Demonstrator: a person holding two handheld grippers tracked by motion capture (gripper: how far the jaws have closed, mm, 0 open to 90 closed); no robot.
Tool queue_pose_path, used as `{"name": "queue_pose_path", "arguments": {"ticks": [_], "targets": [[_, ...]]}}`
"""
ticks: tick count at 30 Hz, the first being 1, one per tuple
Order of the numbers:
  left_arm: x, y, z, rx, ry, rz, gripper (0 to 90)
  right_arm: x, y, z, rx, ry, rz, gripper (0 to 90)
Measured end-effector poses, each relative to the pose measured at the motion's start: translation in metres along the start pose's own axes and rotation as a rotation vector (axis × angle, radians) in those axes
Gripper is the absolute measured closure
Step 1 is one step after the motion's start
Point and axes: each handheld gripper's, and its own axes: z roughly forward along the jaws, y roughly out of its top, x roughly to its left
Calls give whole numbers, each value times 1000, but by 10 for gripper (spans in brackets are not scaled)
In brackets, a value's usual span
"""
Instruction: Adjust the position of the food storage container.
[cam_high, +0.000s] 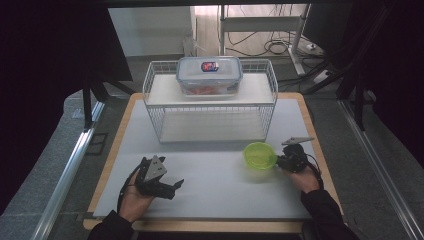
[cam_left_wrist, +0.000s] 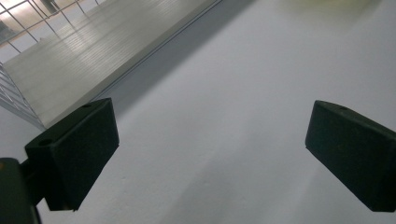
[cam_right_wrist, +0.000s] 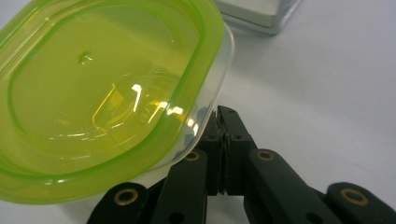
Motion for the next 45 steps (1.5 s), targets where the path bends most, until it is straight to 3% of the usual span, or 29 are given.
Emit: {"name": "queue_pose_path", "arguments": {"ticks": [19,27,34,39,45], "targets": [[1,-5,-8,20,12,1,25,40,16,28,1,75,-61,887],[3,-11,-14,27,23,-12,25,62,26,43,7,104,-105,887],[1,-12,-12,40,16,3,25,85,36,60,12,141,-146,887],[0,-14,-10,49,12,9,25,90,36,62,22,104,-199,874],[-1,-14,-9,52,12,12,25,80,34,41,-19,64,-182,777]]}}
